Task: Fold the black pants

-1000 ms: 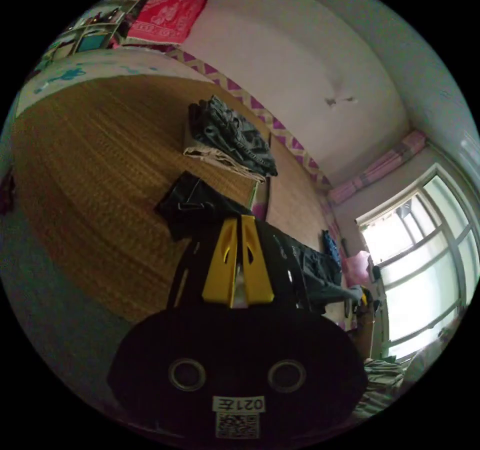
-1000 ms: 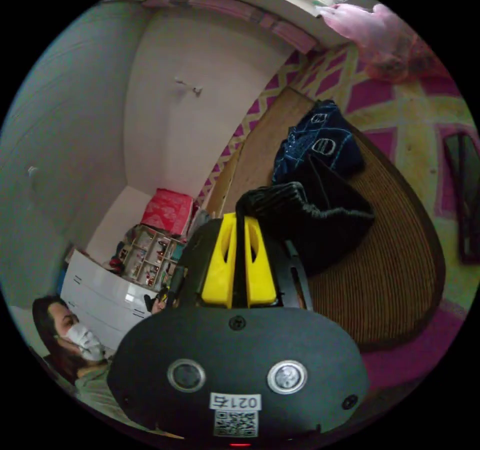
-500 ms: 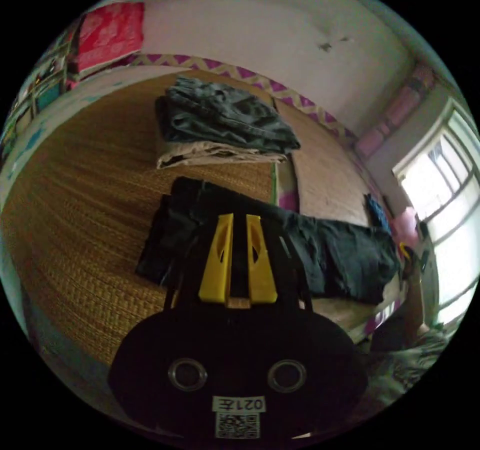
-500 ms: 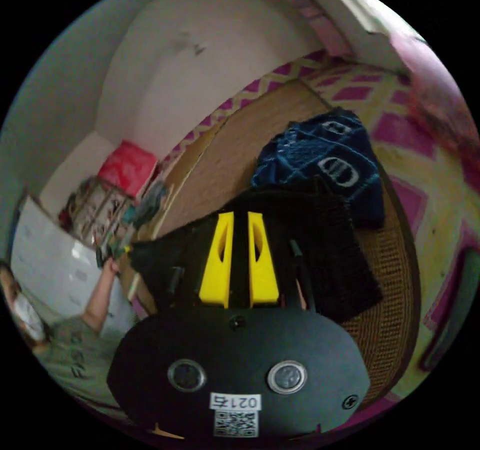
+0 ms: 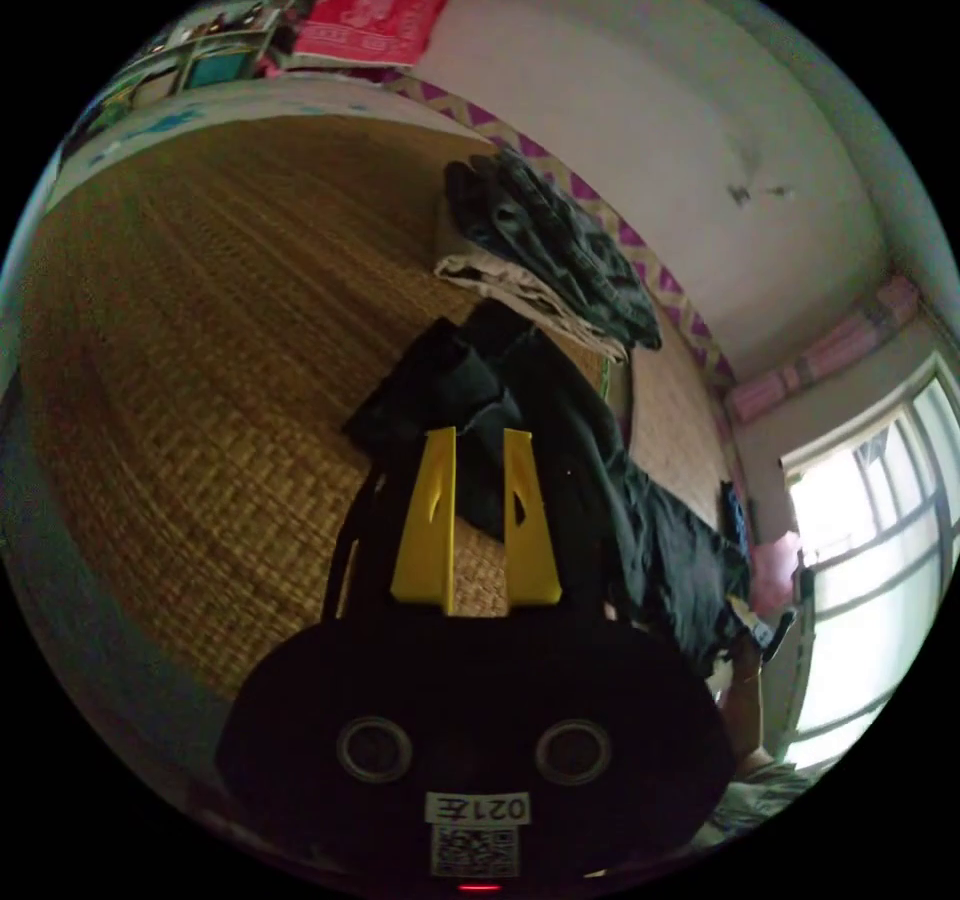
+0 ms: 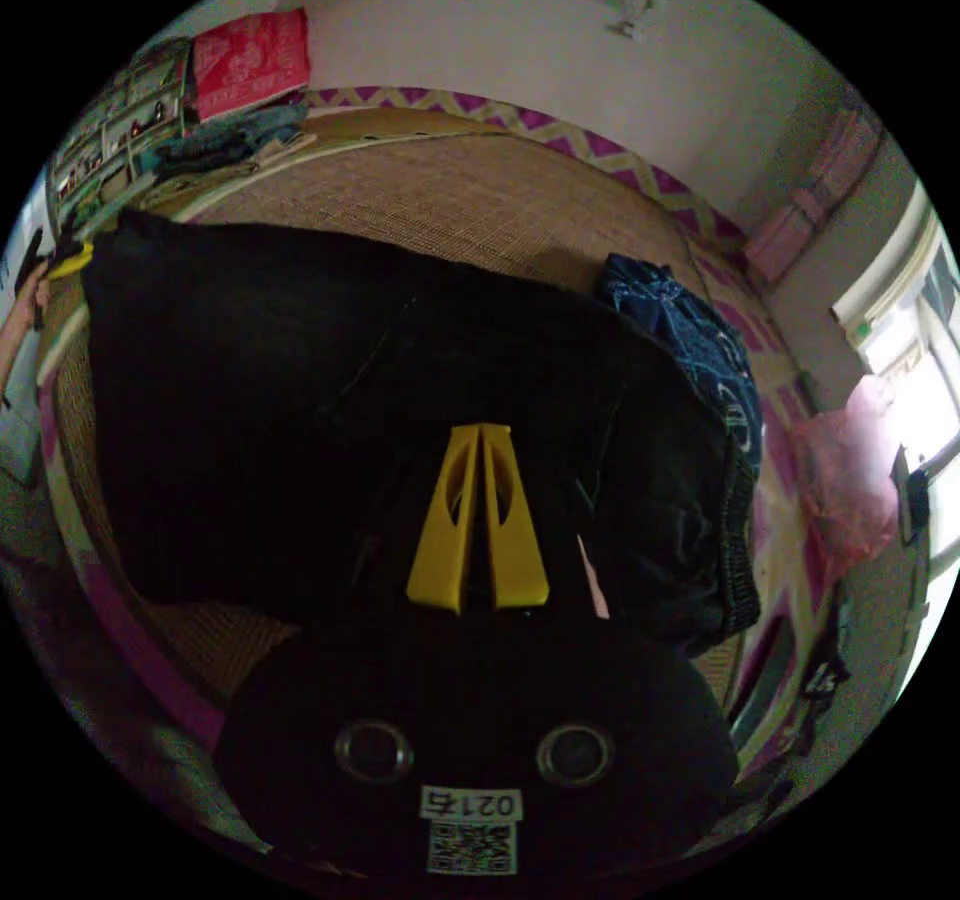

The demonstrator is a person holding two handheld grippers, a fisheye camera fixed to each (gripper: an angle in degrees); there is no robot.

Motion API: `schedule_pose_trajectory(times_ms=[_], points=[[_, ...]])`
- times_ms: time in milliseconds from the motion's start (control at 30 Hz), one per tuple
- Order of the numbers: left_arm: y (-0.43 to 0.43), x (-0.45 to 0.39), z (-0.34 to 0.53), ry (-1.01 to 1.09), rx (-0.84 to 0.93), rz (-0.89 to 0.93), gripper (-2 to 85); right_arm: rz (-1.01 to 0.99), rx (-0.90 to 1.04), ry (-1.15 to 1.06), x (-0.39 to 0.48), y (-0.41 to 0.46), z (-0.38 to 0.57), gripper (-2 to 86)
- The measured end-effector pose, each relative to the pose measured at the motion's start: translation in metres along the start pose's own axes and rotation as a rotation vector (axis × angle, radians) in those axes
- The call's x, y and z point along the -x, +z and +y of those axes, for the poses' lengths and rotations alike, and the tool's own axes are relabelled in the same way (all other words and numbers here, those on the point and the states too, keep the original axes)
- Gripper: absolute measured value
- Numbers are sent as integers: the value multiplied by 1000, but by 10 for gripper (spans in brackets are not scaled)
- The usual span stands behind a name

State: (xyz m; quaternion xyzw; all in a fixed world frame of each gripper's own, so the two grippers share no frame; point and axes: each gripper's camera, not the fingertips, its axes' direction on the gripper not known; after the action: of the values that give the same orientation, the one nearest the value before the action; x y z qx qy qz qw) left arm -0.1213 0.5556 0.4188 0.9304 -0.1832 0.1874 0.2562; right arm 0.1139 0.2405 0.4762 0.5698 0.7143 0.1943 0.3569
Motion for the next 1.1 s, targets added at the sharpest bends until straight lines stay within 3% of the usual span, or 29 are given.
schedule_pose_trajectory(times_ms=[167,300,467,600,733,800,867,967,1100], points=[[13,18,-19,-23,11,-14,85,-139,-4,94,-5,24,7,-7],[31,32,-35,-58,29,15,3,-233,-5,176,-10,44,15,-7],[-10,41,-48,-37,-35,123,-9,-262,-5,195,-7,61,22,-8],[-33,42,-54,8,10,113,-9,-276,-5,207,-6,73,28,-9],[17,84,-59,-74,171,-20,-8,-288,-5,214,-6,82,34,-10],[31,107,-57,-109,198,21,-8,-289,-6,214,-7,84,36,-10],[25,121,-54,-127,152,64,-7,-288,-5,214,-7,87,39,-10],[-1,135,-43,-126,52,-26,-2,-290,-5,217,-10,90,43,-10],[-7,146,-11,-120,31,153,53,-300,-6,224,-16,92,49,-10]])
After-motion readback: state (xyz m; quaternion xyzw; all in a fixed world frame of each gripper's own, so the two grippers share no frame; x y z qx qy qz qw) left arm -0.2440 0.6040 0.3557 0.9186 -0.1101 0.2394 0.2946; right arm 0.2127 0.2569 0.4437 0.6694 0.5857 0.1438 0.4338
